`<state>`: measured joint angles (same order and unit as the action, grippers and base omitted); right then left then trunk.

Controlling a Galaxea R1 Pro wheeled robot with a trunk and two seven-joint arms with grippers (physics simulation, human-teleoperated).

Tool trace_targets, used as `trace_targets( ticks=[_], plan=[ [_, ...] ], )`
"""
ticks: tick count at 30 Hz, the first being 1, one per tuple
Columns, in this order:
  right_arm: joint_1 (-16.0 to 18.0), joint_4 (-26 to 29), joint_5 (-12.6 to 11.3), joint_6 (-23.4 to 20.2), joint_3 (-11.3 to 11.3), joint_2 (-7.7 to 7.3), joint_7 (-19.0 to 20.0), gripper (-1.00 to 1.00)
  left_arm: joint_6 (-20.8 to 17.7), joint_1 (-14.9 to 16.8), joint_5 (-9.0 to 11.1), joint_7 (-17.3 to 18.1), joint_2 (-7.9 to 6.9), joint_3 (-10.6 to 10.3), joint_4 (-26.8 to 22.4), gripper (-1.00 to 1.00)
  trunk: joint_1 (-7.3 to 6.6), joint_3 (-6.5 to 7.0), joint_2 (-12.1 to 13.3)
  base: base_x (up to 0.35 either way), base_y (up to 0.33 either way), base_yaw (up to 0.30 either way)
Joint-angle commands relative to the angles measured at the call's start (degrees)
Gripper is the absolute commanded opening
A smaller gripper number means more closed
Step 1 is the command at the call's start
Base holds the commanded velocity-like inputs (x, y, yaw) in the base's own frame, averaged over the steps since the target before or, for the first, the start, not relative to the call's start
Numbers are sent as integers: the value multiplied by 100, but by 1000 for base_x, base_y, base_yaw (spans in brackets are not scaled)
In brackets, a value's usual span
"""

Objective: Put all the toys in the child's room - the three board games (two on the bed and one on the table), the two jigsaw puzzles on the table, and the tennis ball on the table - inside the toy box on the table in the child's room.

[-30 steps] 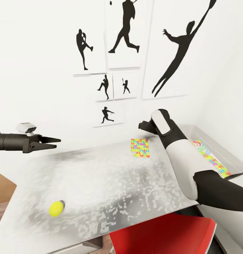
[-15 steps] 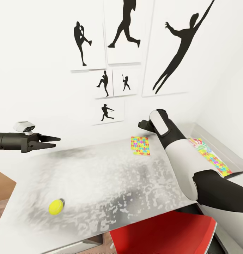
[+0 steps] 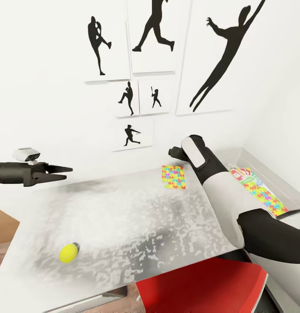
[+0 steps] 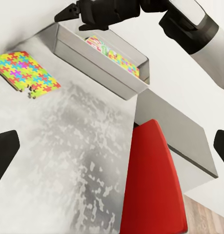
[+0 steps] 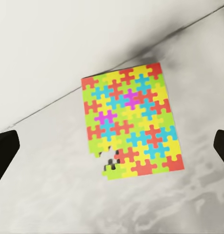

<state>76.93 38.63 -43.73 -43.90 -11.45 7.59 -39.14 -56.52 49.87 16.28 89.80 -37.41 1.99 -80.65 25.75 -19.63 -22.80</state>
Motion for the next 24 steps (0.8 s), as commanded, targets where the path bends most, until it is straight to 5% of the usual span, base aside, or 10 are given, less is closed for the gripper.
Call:
trace_targets(
  ticks=[1,10,24],
  plan=[
    [6,4,-48,-3,-44,-3,-59,100,-57,5,0,20,-3,-2,-1,100,3,-20,-12,0,0,0],
    [6,4,490,12,-219,5,-58,100,-36,5,1,20,-3,3,-2,100,3,-106,-12,0,0,0],
    [14,4,541,200,-234,0,-58,100,-35,5,1,20,-3,3,-3,100,3,-238,-12,0,0,0]
  ],
)
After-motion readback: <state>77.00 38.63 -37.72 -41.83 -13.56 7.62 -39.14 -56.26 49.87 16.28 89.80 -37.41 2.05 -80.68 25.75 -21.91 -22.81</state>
